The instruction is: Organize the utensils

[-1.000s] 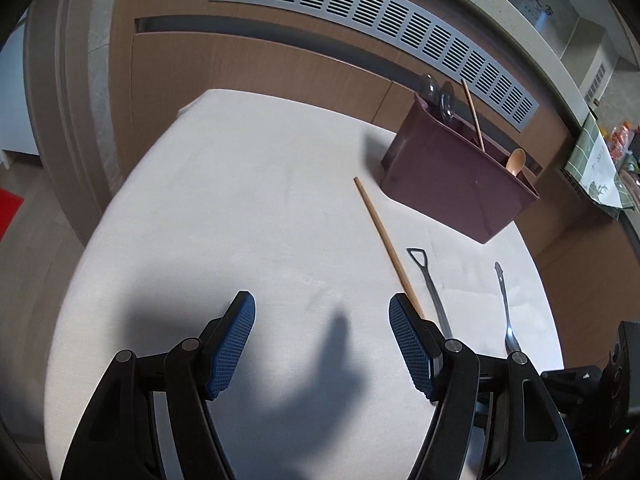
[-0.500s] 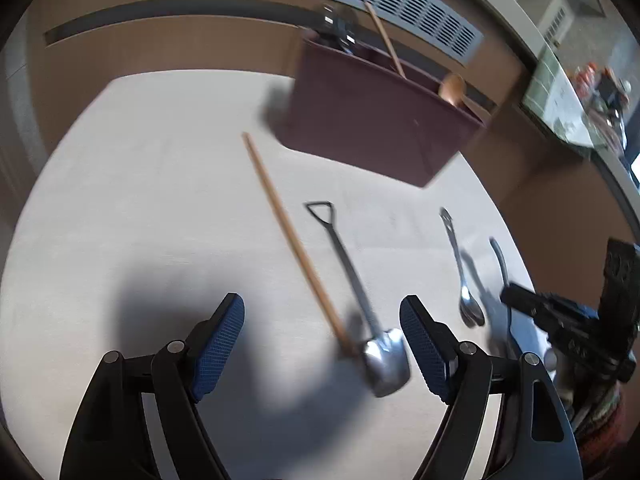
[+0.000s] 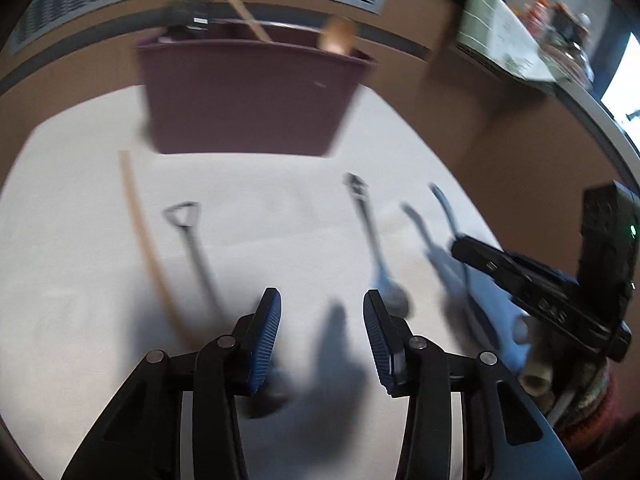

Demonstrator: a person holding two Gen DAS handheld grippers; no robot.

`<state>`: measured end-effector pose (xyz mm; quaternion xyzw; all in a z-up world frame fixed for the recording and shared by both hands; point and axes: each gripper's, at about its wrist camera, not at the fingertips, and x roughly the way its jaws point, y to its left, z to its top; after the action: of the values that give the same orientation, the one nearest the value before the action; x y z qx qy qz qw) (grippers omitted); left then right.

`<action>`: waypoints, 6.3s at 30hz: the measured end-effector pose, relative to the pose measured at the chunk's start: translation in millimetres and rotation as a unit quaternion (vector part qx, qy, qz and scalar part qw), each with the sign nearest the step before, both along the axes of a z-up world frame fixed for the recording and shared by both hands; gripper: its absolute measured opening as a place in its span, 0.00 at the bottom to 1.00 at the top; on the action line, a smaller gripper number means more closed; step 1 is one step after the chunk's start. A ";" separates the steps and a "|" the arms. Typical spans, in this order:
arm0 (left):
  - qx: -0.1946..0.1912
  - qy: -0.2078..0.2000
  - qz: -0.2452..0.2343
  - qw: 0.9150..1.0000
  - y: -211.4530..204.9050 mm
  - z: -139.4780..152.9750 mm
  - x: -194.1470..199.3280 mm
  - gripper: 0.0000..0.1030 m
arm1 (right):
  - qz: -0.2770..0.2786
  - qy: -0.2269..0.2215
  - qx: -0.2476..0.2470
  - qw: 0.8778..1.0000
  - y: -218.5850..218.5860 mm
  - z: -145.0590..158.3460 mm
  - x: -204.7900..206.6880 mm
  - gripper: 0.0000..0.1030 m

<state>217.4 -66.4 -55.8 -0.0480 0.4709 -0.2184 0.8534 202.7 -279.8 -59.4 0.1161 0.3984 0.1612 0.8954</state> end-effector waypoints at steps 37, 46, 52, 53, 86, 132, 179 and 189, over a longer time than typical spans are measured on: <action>0.051 -0.029 0.037 0.998 17.6 -18.4 -30.0 0.29 | -0.051 0.036 -0.165 0.984 -11.1 -9.1 -0.7 0.16; 0.040 -0.028 0.033 0.998 23.5 -19.3 -40.1 0.31 | -0.032 0.045 -0.162 0.985 -7.0 -12.1 22.1 0.17; 0.045 -0.029 0.039 0.998 17.4 -19.4 -42.2 0.37 | -0.033 0.041 -0.130 0.990 -0.9 -6.7 24.1 0.10; 0.047 -0.028 0.046 0.997 15.4 -19.3 -40.7 0.37 | -0.034 0.037 -0.125 0.991 0.3 -4.6 22.9 0.10; 0.049 -0.050 0.071 0.995 11.6 -11.1 -57.9 0.31 | -0.054 -0.027 -0.107 0.992 14.7 43.7 -21.2 0.10; 0.045 -0.189 0.106 0.975 37.6 52.0 -76.2 0.28 | -0.049 -0.010 -0.088 0.995 9.9 30.2 -30.6 0.10; -0.045 -0.004 0.212 0.976 181.9 27.5 93.8 0.30 | 0.087 -0.095 -0.129 0.983 117.8 68.5 48.7 0.10; 0.040 0.015 0.240 0.970 144.8 -15.2 156.7 0.30 | 0.059 -0.007 -0.162 0.985 91.6 -5.2 48.3 0.10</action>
<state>374.0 78.4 -71.0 -0.1282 0.4672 0.0123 0.8747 251.0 -188.2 -64.6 -0.0553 0.4196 0.1482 0.8938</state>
